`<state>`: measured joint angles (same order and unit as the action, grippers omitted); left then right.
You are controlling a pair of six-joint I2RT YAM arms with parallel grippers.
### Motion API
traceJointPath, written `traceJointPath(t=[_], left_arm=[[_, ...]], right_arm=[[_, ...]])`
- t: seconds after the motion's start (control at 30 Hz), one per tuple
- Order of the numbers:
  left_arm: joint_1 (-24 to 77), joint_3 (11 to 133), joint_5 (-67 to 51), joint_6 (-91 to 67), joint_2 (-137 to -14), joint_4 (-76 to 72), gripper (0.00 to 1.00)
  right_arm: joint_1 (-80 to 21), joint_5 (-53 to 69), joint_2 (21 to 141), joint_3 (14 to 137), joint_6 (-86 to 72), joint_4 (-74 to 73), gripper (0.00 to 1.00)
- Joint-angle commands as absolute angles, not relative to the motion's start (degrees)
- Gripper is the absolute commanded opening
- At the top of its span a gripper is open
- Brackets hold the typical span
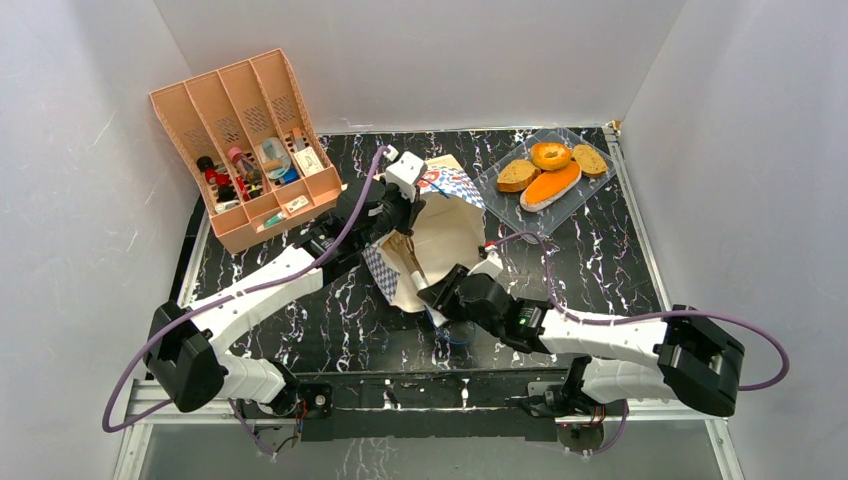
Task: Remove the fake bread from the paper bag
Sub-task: Take out the fake bread from the paper bag.
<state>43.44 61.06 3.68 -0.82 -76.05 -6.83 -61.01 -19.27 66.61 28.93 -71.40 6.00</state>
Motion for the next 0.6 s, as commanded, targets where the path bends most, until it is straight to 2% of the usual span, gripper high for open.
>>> traceJointPath(t=[0.0, 0.57], left_arm=[[44.14, 60.68, 2.7, -0.5, -73.1, -8.25, 0.0], [46.55, 58.72, 1.36, -0.08, -72.44, -9.22, 0.0]], right_arm=[[-61.06, -18.01, 68.97, 33.19, -73.43, 12.46, 0.26], [-60.57, -18.8, 78.27, 38.39, -72.95, 15.32, 0.37]])
